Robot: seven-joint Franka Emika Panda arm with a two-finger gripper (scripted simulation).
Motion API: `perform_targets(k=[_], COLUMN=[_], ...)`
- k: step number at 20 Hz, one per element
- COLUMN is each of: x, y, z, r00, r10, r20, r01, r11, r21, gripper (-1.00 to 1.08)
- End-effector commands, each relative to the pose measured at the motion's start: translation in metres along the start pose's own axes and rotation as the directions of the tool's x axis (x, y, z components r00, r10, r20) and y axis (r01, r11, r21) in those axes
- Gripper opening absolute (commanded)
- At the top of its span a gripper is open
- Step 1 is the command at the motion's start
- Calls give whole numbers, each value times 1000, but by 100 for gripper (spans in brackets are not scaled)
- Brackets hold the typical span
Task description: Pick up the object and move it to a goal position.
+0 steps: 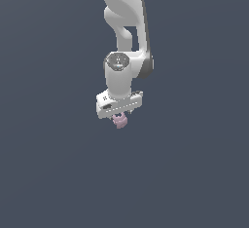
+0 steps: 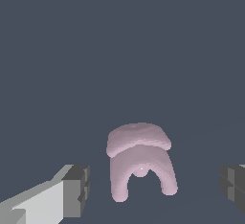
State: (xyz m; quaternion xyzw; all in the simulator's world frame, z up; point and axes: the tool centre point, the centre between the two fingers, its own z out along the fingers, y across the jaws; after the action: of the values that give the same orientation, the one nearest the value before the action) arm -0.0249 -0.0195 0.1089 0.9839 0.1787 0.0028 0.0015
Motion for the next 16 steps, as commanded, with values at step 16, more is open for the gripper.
perform_targets(k=[16], x=[-14], y=[-2], z=[22], r00=[992], r10=[-127], r20=[5], r01=[127], r11=[992], r21=[5], gripper=[100])
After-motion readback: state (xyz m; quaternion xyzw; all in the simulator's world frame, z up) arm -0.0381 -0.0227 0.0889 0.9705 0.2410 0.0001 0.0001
